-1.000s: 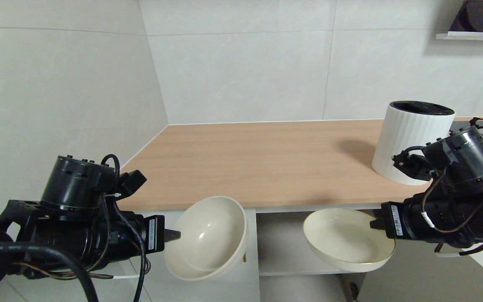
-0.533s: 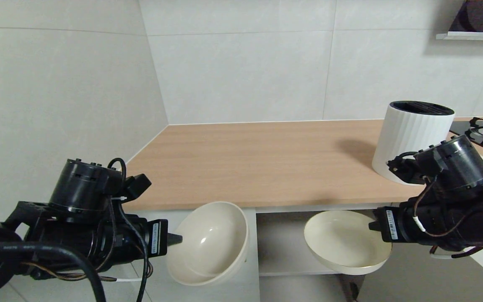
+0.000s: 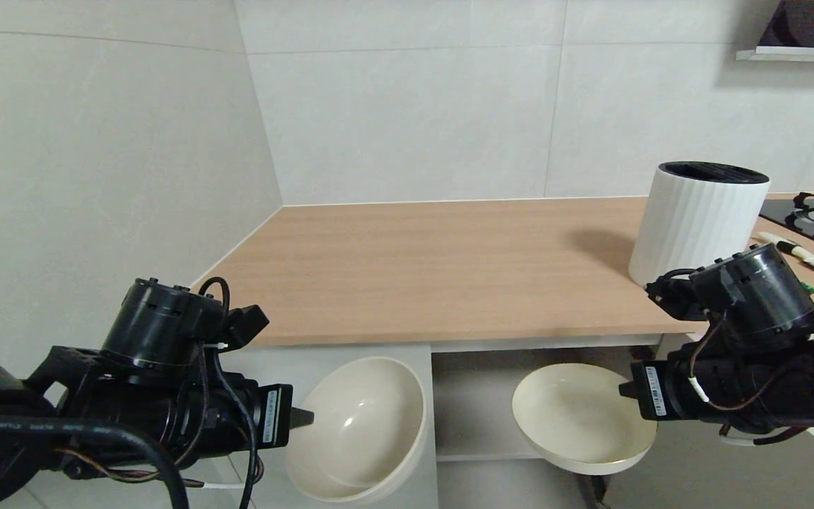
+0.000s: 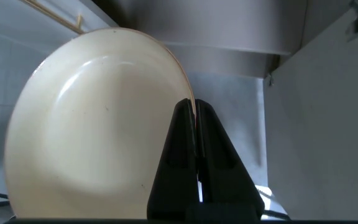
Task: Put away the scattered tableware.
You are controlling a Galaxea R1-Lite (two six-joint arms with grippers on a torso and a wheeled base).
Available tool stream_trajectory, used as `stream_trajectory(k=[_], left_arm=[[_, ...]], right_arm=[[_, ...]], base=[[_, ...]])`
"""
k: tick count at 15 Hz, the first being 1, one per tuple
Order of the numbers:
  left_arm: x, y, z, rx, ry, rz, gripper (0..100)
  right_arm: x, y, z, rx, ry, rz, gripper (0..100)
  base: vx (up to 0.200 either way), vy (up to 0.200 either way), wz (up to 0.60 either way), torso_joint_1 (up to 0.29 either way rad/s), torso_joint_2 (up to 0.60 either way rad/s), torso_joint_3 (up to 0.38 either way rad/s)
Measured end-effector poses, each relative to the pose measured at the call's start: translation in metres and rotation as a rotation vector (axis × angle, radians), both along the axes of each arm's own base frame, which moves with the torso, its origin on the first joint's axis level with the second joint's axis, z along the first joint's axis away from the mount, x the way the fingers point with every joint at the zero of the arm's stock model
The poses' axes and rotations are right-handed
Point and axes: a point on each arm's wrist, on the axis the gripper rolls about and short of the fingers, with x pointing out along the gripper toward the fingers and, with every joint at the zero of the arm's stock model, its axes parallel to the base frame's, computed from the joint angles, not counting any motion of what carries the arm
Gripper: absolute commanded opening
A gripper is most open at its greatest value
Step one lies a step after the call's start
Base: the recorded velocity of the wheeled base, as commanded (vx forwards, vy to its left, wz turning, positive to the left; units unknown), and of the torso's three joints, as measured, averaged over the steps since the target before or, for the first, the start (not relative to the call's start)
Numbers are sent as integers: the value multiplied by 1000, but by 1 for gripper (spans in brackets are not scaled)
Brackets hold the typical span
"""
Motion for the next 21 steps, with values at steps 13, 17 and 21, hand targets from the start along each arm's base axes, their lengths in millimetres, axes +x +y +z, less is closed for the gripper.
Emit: stream_trajectory(k=[13,17,21], left_arm=[[1,0,-2,3,6,0,0],[1,0,-2,4,8,0,0],[1,-2,-4,8,19,-4,0]], right_arm=[[0,0,-1,-2,4,0,0],[0,0,-2,-4,9,3,0],[0,4,-6,-8,21,19,0]], base=[[0,0,0,-123,331,207],[0,0,0,-42,132,104],[0,0,0,-11,38,22]])
